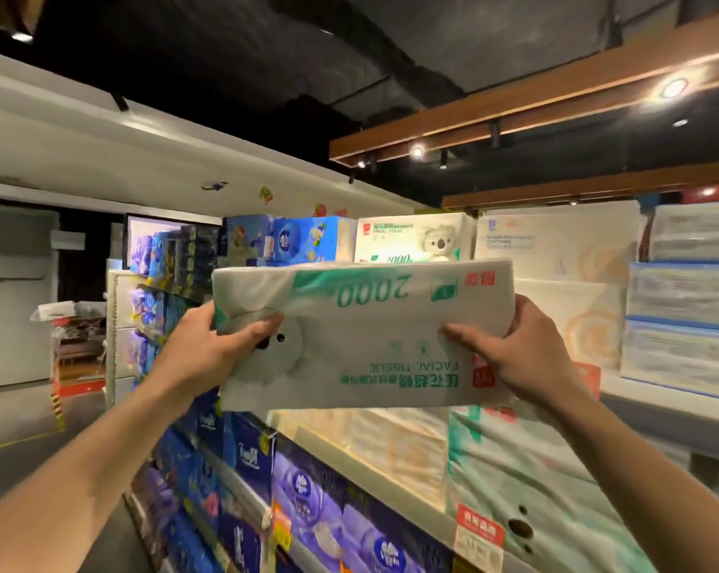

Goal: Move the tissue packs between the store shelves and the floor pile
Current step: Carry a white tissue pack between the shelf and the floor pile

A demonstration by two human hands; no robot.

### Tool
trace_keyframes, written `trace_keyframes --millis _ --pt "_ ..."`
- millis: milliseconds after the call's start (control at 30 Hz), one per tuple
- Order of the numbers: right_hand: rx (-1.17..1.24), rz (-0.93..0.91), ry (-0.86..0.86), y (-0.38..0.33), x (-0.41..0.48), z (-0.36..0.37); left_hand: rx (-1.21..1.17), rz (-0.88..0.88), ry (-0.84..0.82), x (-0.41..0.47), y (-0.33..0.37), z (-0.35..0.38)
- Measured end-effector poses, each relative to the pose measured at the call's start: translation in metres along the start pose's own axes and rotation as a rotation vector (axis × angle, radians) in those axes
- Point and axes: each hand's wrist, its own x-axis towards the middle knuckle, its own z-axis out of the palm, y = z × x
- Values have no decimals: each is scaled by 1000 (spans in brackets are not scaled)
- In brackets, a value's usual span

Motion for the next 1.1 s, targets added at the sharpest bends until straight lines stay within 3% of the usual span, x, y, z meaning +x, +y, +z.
trace_keyframes --millis 433,567,733,967,1100 --pt "-136 7 269 8 216 73 -150 338 -121 316 -44 88" --pt "-177 23 354 24 271 81 -174 348 -176 389 -52 137" --pt "-205 116 334 64 329 93 -127 287 -230 453 -85 182" --pt "-345 165 158 119 384 116 12 284 -207 498 -113 211" --pt "-408 189 149 130 405 123 110 321 -151 507 -125 224"
